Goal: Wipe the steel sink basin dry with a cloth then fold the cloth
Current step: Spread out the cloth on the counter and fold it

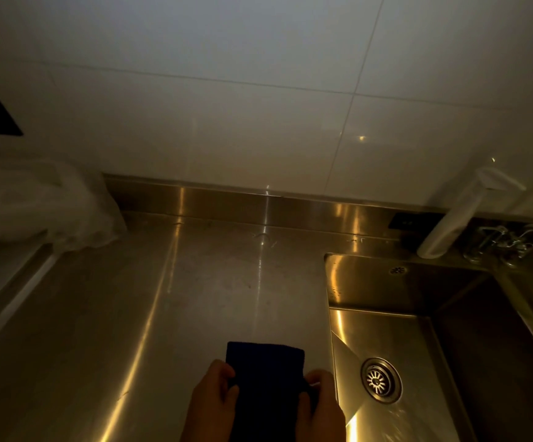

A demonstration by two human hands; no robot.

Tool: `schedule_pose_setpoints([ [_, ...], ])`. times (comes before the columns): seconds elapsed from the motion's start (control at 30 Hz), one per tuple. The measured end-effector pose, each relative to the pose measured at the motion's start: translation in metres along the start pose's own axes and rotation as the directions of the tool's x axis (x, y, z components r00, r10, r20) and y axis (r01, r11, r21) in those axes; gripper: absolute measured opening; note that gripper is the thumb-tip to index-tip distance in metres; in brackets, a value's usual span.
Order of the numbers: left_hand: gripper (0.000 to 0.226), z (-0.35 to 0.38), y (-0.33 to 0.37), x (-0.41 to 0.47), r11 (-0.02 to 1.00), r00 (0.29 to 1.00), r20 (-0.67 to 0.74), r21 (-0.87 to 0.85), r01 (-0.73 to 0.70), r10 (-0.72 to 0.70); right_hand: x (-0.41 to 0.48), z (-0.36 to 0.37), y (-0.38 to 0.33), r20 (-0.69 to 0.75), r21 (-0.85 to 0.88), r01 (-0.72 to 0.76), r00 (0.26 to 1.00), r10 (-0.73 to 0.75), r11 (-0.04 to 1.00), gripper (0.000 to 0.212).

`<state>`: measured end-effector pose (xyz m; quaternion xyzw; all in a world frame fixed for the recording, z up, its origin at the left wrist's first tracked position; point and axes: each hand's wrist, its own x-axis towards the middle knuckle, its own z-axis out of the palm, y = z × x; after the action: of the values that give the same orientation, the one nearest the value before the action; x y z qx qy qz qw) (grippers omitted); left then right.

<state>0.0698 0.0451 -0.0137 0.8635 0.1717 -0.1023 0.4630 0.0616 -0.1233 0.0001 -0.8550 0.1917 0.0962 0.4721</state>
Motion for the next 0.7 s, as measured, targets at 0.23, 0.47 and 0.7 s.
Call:
schedule_pose_setpoints([
  [0.23,0.049,0.011,-0.003,0.005,0.882,0.921,-0.079,0.329,-0.337,0.381,-0.002,0.003,0.002,-0.033,-0.407,0.097,0.992,-0.121,0.908,0.062],
  [0.47,0.054,0.031,-0.032,0.013,0.613,0.847,0.142,0.63,-0.477,0.512,0.012,0.038,0.008,0.101,-0.644,0.414,0.879,-0.466,0.643,0.06],
  [0.7,0.062,0.029,-0.042,0.011,0.551,0.869,0.186,0.708,-0.442,0.458,0.009,0.046,0.022,0.129,-0.692,0.415,0.876,-0.464,0.591,0.074],
])
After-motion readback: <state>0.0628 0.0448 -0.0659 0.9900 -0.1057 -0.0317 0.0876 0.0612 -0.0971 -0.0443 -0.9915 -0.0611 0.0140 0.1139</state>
